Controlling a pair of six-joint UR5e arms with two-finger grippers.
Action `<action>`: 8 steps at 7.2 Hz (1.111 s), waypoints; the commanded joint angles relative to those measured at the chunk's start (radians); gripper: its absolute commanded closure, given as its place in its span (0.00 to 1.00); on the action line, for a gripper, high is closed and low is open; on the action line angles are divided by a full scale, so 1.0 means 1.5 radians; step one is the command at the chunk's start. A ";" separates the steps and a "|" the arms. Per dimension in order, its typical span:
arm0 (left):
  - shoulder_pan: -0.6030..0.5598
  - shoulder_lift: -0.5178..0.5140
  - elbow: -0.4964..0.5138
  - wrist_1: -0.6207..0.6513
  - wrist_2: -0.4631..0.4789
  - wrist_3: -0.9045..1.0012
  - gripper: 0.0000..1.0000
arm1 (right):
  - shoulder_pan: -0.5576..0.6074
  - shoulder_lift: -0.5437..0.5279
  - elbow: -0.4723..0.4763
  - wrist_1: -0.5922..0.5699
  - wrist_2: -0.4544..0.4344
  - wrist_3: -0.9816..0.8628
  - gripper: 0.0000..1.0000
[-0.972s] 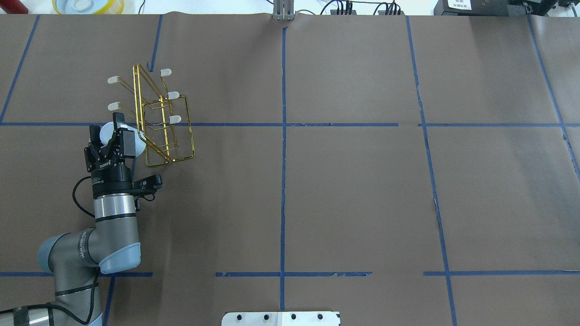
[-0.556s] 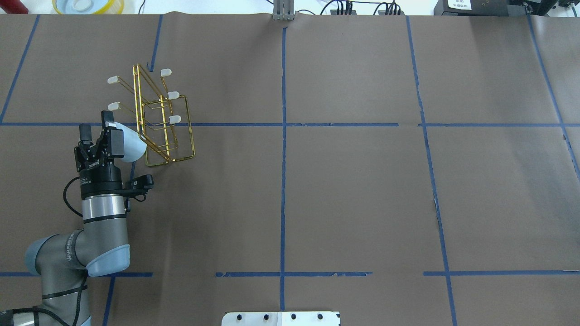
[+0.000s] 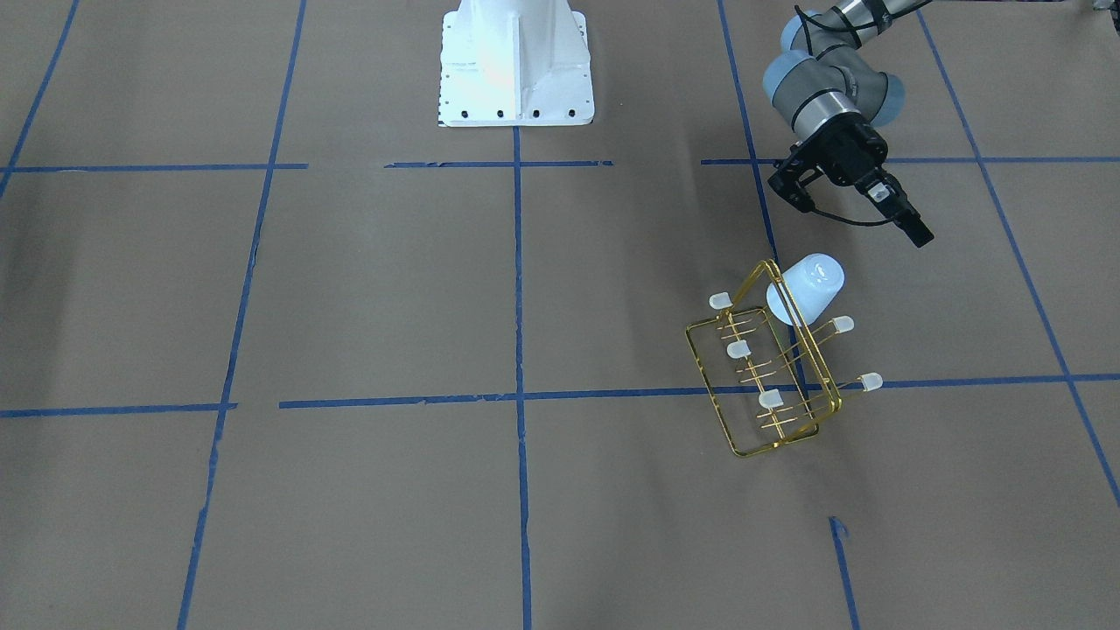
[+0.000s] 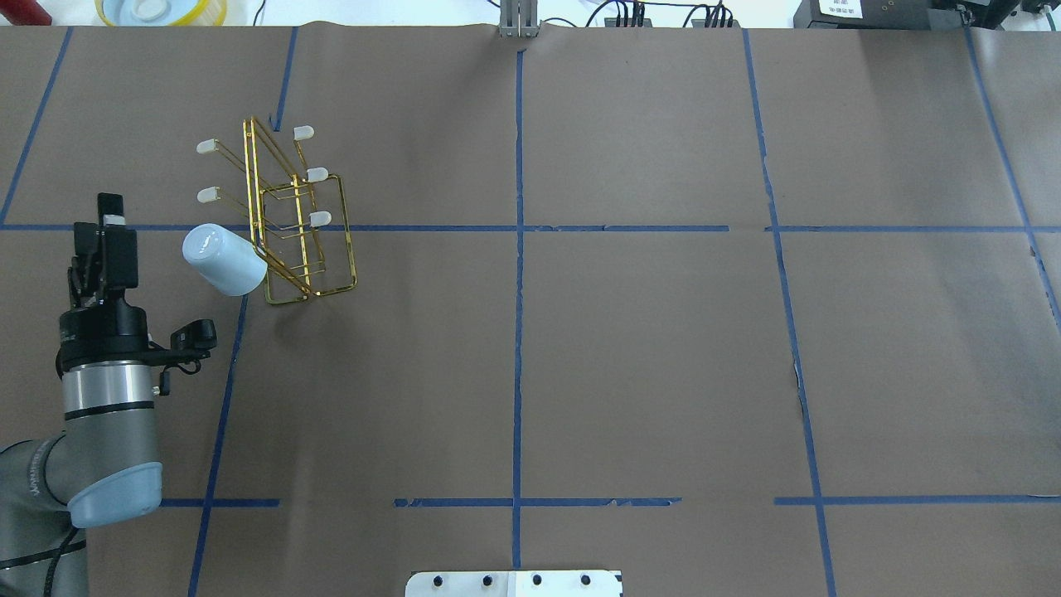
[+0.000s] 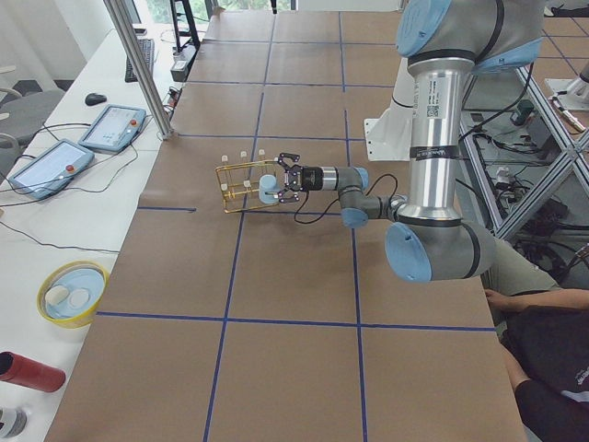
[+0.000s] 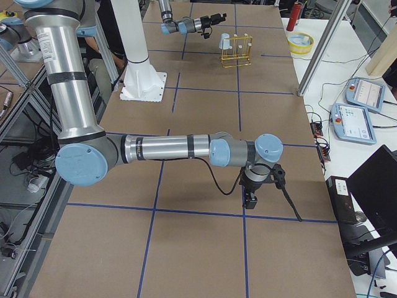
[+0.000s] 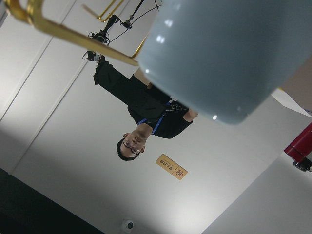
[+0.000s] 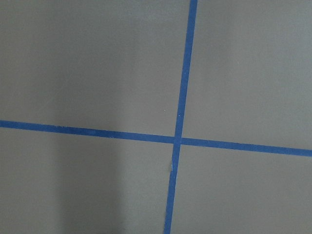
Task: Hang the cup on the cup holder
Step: 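Open the left gripper to release the cup on the peg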
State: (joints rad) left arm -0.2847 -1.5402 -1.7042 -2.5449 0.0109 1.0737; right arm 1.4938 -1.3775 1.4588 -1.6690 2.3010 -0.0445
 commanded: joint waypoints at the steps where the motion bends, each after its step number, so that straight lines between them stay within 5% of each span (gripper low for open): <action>1: 0.000 0.052 -0.058 -0.052 -0.005 -0.088 0.00 | 0.000 0.000 0.000 0.000 0.000 0.000 0.00; 4: -0.001 0.078 -0.072 -0.155 -0.033 -0.281 0.00 | 0.000 0.000 0.000 0.000 0.000 0.000 0.00; 8: -0.001 0.095 -0.082 -0.235 -0.259 -0.766 0.00 | 0.000 0.000 0.000 0.000 0.000 0.000 0.00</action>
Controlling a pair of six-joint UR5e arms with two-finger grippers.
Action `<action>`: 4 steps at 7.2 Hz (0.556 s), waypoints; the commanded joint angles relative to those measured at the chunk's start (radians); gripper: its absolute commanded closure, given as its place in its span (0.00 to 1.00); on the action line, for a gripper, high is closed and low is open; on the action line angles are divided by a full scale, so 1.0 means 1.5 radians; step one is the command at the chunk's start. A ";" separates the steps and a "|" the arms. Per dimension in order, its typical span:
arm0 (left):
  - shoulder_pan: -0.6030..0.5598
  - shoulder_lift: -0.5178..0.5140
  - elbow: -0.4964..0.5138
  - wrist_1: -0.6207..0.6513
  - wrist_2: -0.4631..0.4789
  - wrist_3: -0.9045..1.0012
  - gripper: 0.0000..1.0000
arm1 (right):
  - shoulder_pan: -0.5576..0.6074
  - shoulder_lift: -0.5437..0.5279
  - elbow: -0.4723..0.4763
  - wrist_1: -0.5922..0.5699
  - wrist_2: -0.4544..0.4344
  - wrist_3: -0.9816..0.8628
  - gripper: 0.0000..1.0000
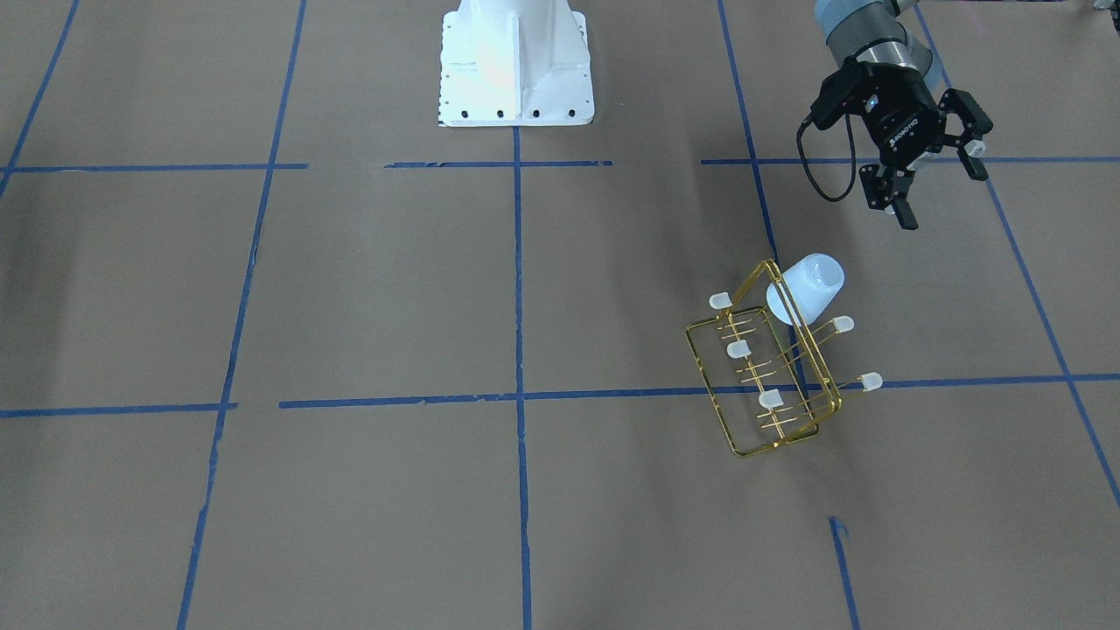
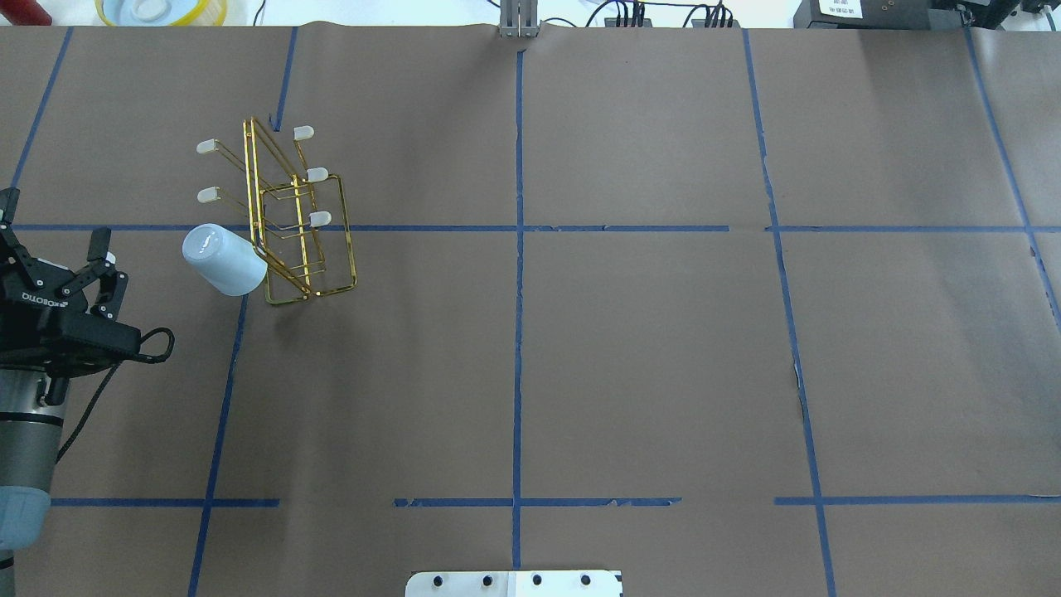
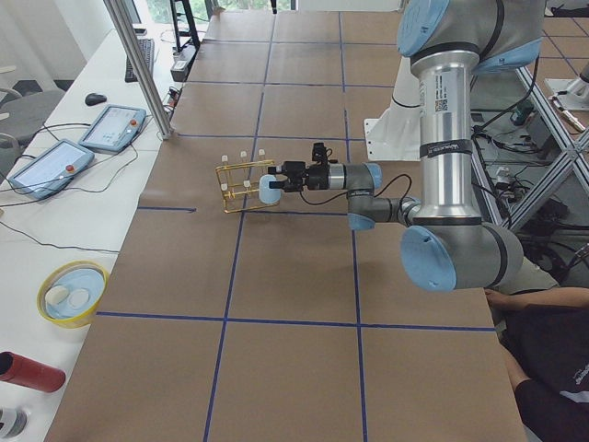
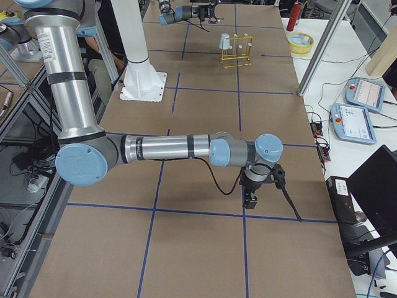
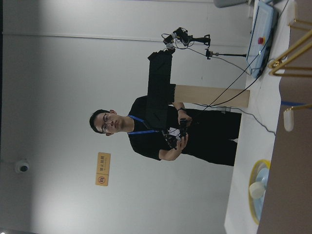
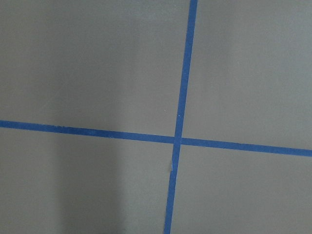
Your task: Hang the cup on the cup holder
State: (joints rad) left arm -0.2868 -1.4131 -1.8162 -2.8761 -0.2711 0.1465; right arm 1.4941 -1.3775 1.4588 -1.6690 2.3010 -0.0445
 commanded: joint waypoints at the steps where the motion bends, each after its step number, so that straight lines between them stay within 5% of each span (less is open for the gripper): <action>1: -0.002 0.023 -0.026 -0.014 -0.164 -0.282 0.00 | 0.000 0.000 0.000 0.000 0.000 0.000 0.00; 4: -0.024 0.047 -0.084 -0.015 -0.400 -0.555 0.00 | 0.000 0.000 0.000 0.000 0.000 0.000 0.00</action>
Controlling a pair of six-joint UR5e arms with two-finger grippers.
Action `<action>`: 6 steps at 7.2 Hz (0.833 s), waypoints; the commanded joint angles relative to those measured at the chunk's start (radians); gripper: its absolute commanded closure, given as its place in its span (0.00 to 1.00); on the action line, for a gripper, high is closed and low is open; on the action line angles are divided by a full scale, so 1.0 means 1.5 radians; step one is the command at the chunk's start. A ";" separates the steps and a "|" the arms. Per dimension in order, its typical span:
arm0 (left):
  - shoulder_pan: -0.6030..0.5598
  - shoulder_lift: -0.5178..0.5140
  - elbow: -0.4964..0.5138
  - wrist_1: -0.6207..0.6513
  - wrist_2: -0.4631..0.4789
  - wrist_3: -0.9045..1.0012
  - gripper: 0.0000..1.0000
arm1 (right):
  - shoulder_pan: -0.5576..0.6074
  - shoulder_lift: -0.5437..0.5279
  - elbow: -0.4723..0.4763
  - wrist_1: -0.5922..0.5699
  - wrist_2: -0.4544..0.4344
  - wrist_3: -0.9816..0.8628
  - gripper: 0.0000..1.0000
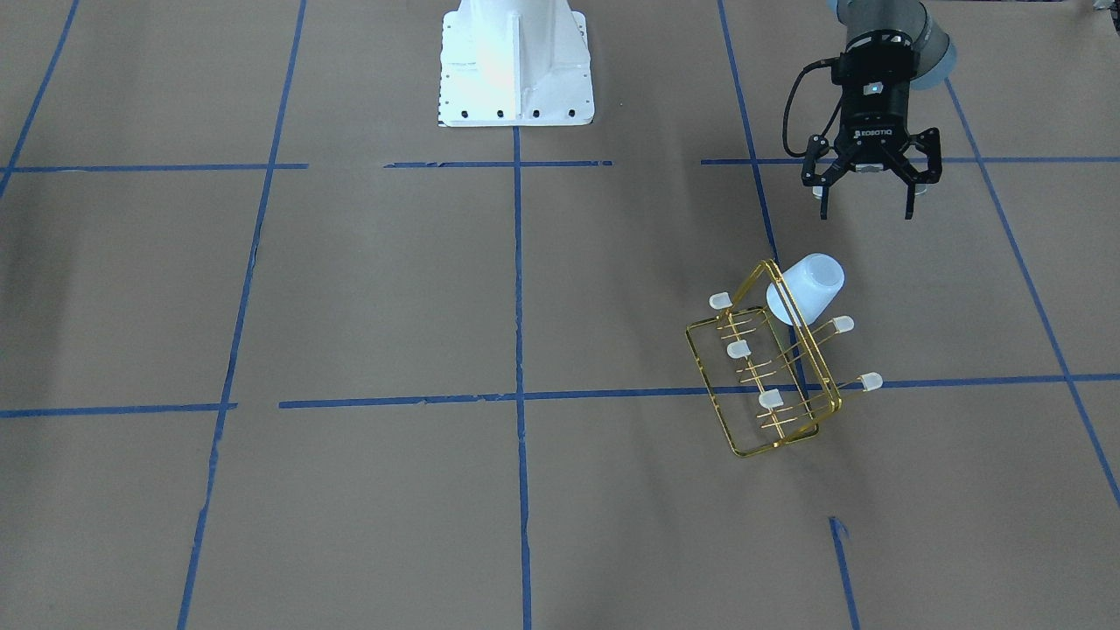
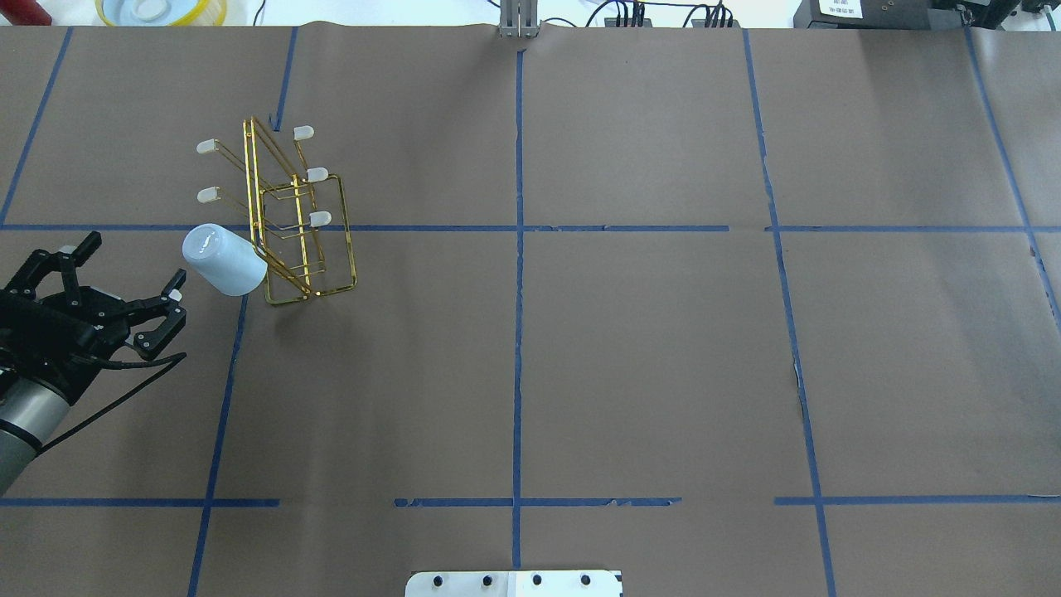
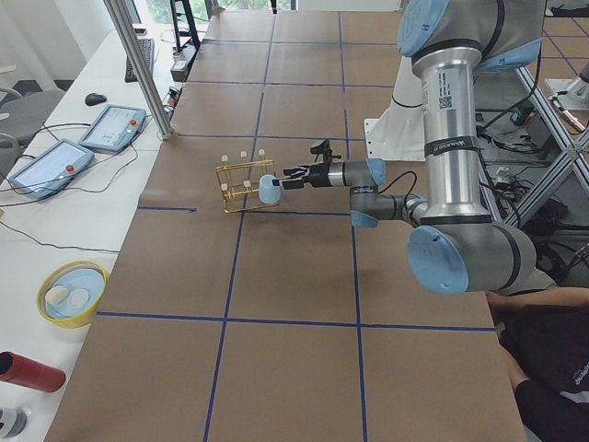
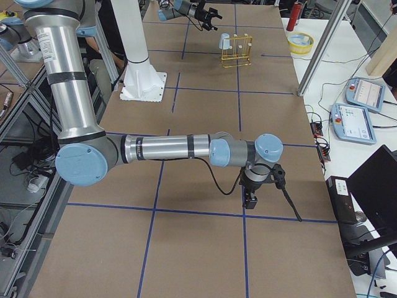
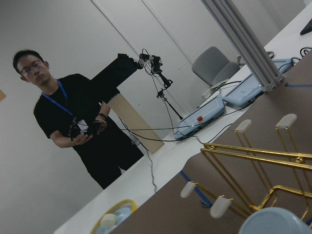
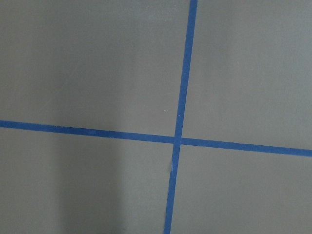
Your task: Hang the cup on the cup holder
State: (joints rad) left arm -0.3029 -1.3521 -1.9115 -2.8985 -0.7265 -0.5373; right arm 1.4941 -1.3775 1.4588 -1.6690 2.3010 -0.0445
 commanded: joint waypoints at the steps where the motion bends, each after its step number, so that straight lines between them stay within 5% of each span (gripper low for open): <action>1: -0.044 0.007 -0.033 -0.001 -0.187 -0.126 0.00 | 0.000 0.000 0.000 0.000 0.000 0.000 0.00; 4: -0.258 0.005 -0.038 0.030 -0.598 -0.107 0.00 | 0.000 0.000 0.000 0.000 0.000 0.000 0.00; 6: -0.359 0.004 0.017 0.049 -0.805 -0.069 0.00 | 0.000 0.000 0.000 0.000 0.000 0.000 0.00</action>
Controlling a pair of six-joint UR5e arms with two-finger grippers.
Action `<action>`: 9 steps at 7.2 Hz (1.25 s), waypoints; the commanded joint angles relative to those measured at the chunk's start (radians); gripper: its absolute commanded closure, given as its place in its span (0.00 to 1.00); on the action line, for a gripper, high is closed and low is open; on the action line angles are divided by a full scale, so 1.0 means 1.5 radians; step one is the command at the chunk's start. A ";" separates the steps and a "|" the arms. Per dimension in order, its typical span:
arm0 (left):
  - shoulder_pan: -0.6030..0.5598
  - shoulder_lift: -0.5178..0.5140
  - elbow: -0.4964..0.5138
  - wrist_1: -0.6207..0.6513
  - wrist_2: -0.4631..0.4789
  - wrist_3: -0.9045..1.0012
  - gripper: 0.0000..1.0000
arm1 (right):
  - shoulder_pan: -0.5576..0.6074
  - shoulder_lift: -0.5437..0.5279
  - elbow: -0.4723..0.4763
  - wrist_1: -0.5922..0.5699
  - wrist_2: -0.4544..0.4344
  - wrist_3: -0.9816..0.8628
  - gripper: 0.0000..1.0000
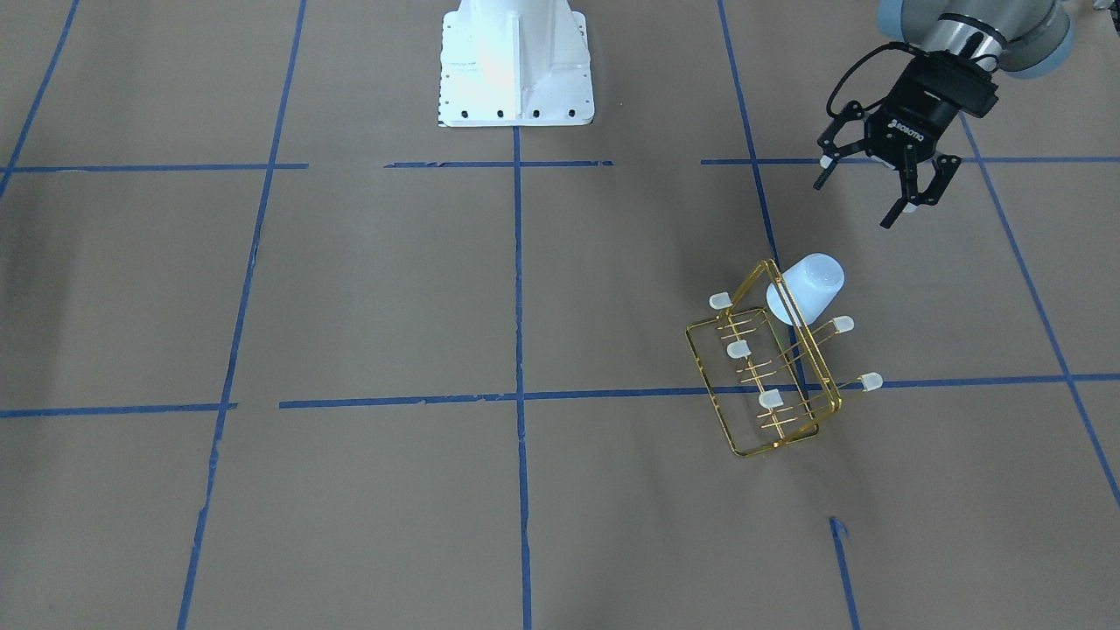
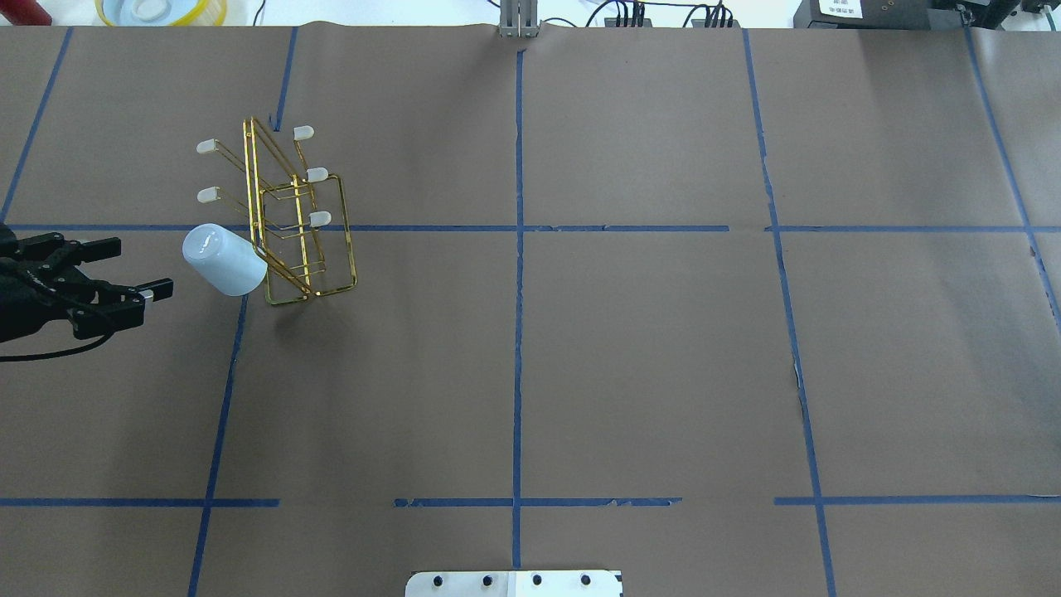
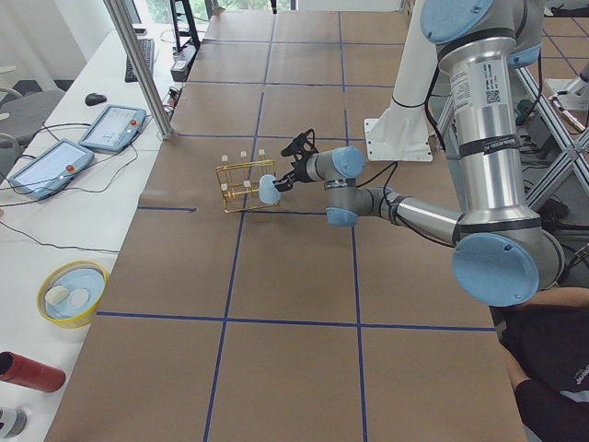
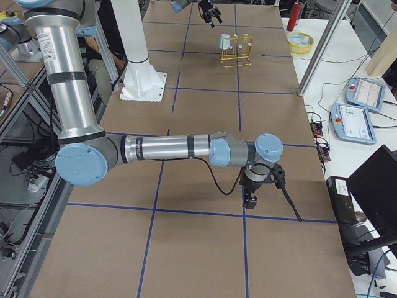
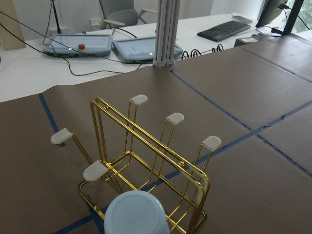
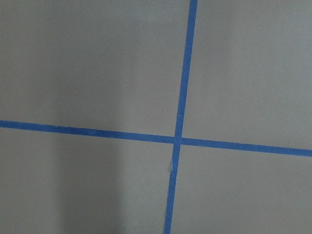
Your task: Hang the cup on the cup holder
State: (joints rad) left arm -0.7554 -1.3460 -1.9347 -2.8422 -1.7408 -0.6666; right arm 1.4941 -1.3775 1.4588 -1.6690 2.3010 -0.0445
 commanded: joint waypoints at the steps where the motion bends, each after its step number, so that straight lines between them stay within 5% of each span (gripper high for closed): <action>1: -0.102 -0.002 0.042 0.029 -0.214 0.018 0.00 | 0.000 0.001 0.000 0.000 0.000 0.000 0.00; 3: -0.288 -0.018 0.061 0.159 -0.458 0.023 0.00 | 0.000 0.000 0.000 0.000 0.000 0.000 0.00; 4: -0.340 -0.029 0.111 0.177 -0.500 0.040 0.00 | 0.000 0.000 0.000 0.000 0.000 0.000 0.00; 7: -0.346 -0.036 0.160 0.278 -0.492 0.094 0.00 | 0.000 0.000 0.000 0.000 0.000 0.000 0.00; 9: -0.378 -0.049 0.165 0.317 -0.391 0.207 0.00 | 0.000 0.000 0.000 0.000 0.000 0.000 0.00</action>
State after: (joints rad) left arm -1.2950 -1.4054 -1.6929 -2.4173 -2.4139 -0.4697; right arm 1.4941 -1.3771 1.4588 -1.6690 2.3010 -0.0444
